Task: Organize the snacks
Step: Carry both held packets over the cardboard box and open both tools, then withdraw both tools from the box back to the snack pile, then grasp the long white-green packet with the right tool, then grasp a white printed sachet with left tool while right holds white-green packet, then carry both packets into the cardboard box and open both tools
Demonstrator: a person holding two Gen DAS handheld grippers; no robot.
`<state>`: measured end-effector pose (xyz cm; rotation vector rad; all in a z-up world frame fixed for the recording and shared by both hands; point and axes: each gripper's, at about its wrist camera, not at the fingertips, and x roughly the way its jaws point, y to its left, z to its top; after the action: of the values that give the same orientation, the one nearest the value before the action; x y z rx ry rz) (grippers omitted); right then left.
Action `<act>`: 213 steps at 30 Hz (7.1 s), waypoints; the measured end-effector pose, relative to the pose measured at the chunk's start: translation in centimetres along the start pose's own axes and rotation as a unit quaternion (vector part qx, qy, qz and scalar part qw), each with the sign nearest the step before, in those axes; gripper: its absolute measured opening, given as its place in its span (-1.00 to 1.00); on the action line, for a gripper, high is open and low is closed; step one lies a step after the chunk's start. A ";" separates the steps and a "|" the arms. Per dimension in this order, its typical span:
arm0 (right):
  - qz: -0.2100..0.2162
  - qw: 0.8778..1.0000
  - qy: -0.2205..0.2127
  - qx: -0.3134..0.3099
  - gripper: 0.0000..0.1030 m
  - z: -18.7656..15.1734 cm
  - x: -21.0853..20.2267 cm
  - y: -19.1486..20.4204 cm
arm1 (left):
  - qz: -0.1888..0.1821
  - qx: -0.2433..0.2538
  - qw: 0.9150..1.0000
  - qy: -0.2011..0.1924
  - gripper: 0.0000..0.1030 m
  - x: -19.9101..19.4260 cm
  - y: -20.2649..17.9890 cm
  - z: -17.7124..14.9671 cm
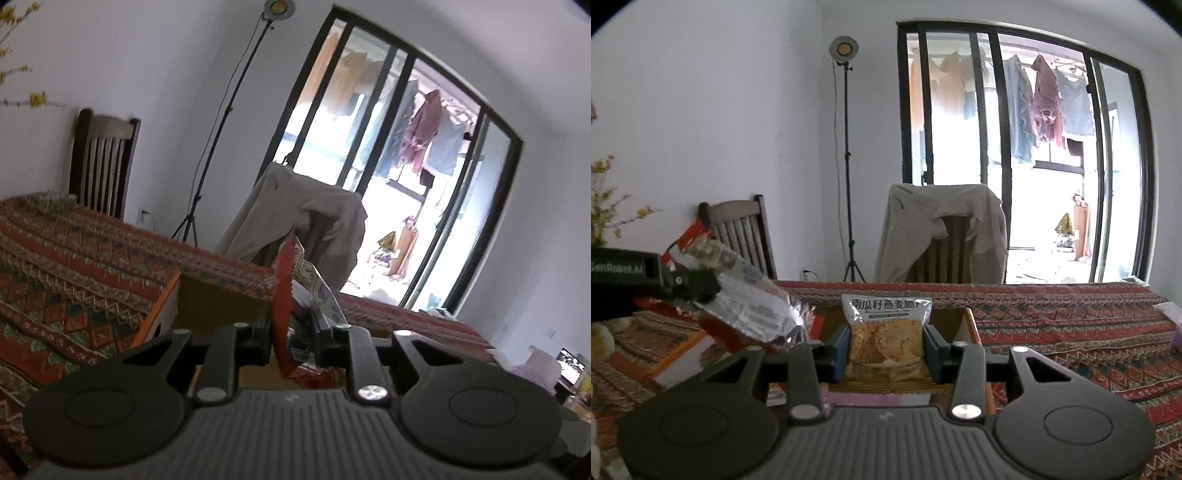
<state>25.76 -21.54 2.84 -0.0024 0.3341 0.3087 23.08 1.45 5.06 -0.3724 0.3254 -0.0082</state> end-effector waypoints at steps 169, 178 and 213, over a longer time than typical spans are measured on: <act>-0.004 0.999 0.041 -0.009 -0.25 -10.1 -10.3 -0.2 | 0.162 0.120 0.960 0.194 1.00 -5.4 7.3 -9.1; -0.004 0.999 0.040 -0.009 -0.25 -10.1 -10.3 -0.3 | 0.170 0.115 0.963 0.174 0.56 -5.7 6.9 -9.3; -0.013 0.998 -0.054 -0.037 -0.25 -4.3 -10.7 0.1 | 0.061 0.123 0.991 0.002 -0.14 -11.6 -0.3 -3.6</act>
<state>14.70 -24.83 2.20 -0.0634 0.2142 0.2935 10.94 0.69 5.62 -0.1074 0.3462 0.0709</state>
